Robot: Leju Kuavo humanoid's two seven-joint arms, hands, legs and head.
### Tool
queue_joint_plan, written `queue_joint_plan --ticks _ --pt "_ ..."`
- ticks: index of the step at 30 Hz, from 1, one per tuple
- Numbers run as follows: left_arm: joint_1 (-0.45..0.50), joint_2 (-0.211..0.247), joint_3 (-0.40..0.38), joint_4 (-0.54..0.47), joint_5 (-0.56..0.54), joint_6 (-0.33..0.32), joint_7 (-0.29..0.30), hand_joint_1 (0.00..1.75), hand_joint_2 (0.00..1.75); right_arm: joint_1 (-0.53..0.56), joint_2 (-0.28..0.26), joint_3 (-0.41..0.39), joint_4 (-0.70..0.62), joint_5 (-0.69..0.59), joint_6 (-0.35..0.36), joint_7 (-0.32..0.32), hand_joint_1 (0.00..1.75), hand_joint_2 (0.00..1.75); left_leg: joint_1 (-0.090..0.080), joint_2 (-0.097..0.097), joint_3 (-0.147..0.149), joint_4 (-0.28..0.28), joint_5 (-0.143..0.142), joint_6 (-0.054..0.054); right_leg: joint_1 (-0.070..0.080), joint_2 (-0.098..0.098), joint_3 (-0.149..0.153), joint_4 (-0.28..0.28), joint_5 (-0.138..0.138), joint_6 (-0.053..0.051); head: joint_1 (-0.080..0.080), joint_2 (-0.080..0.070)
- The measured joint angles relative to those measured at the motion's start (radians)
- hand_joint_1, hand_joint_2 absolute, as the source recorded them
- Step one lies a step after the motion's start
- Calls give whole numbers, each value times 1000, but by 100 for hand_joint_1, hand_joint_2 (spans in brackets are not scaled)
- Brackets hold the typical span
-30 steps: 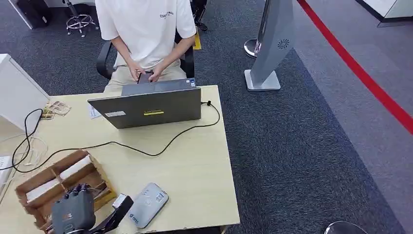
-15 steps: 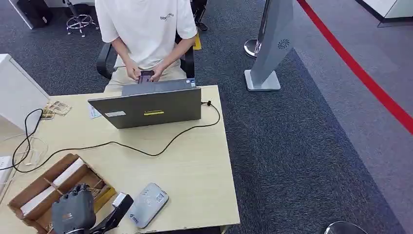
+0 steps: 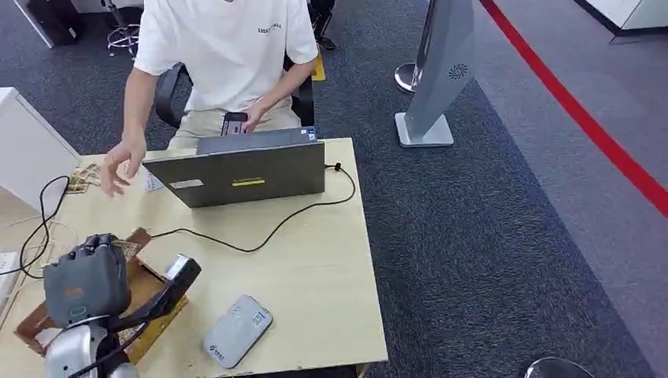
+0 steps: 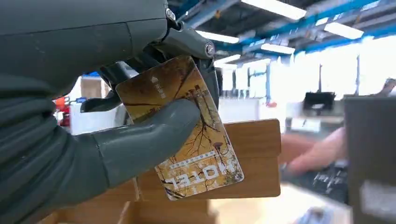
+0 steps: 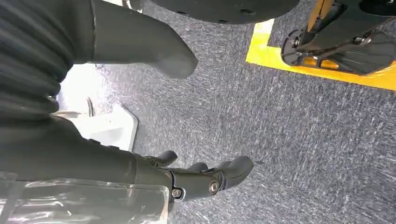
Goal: Pass the card to the sensor for recognition and then transmit it.
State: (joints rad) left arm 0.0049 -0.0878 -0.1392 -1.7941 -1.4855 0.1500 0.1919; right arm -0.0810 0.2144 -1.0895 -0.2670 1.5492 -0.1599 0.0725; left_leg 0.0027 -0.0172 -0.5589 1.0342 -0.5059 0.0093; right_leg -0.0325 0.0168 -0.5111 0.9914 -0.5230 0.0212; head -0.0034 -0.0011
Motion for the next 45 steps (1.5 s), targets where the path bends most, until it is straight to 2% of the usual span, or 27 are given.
queue_joint_plan --ticks 4,8,15,20,25,31,45 --pt "-137 46 -57 -13 0 -67 23 175 175 0 0 24 0 0 2 4 0 175 0 0 0 0 1 0 0 0 0 0 1 0 0 0" --pt "-275 74 -82 4 0 -115 64 175 175 0 -3 48 1 0 14 6 0 175 0 0 0 0 1 0 0 0 -1 0 2 0 0 0" --pt "-498 125 -105 156 0 -161 137 175 175 -1 -10 85 3 0 20 5 0 175 0 1 0 0 1 0 0 1 -1 0 2 0 0 0" --pt "-604 156 -115 277 0 -167 164 175 175 -1 -14 104 5 0 28 11 0 175 0 1 0 0 1 0 0 2 -1 1 2 0 0 0" --pt "-681 172 -117 386 0 -163 184 175 175 -1 -19 111 8 0 33 11 0 175 0 1 -1 0 1 0 0 3 -1 1 2 0 0 0" --pt "-731 180 -117 478 0 -148 191 175 175 0 -25 111 12 -1 34 18 0 175 0 2 -1 0 1 0 0 3 -1 1 2 0 0 0" --pt "-754 211 -118 557 0 -148 203 175 175 1 -31 111 15 0 36 27 0 175 0 2 -1 0 1 0 0 4 -1 1 2 0 0 0"
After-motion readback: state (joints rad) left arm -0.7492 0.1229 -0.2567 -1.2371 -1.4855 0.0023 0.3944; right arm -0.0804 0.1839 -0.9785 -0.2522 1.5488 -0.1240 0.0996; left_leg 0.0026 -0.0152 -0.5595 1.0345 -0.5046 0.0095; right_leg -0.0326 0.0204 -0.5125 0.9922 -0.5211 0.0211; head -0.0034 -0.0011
